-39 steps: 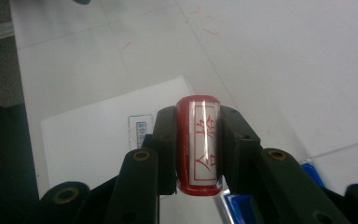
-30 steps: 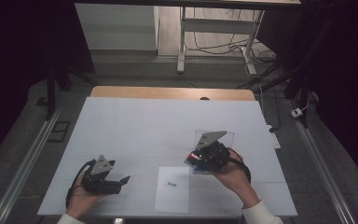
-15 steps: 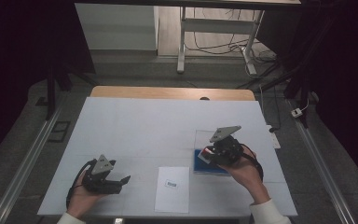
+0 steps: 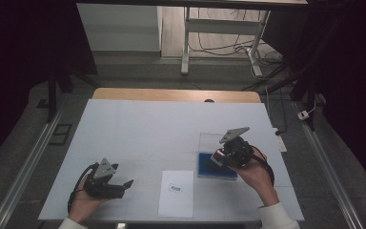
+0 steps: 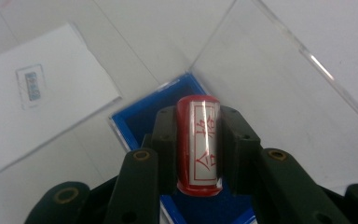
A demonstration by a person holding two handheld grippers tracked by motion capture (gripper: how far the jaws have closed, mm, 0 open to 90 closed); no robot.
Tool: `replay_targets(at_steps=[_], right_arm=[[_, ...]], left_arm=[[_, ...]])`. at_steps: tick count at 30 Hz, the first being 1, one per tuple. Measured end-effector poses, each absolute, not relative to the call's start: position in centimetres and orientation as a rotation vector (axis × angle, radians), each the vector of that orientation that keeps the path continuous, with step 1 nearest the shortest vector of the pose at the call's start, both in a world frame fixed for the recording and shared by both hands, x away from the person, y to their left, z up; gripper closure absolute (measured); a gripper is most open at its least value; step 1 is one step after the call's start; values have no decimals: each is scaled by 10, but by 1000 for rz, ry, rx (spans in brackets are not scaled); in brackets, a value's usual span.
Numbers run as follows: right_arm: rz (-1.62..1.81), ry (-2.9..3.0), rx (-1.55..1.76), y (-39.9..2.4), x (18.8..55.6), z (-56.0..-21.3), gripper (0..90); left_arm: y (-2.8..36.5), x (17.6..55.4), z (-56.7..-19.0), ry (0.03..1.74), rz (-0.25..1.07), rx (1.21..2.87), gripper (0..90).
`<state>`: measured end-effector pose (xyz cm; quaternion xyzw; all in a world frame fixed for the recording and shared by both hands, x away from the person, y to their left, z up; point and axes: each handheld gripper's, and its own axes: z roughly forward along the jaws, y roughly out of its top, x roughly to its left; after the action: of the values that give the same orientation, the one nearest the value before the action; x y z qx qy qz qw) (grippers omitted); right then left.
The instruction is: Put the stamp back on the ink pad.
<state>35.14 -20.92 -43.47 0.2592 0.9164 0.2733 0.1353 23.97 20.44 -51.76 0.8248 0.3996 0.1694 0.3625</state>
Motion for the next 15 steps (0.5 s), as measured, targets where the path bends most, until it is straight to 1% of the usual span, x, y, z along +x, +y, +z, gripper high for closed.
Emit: replay_targets(at_steps=[15], right_arm=[[674,2691,770,-206,359,-453,688]], left_arm=[[204,240,-518,1028,432,2126,187]])
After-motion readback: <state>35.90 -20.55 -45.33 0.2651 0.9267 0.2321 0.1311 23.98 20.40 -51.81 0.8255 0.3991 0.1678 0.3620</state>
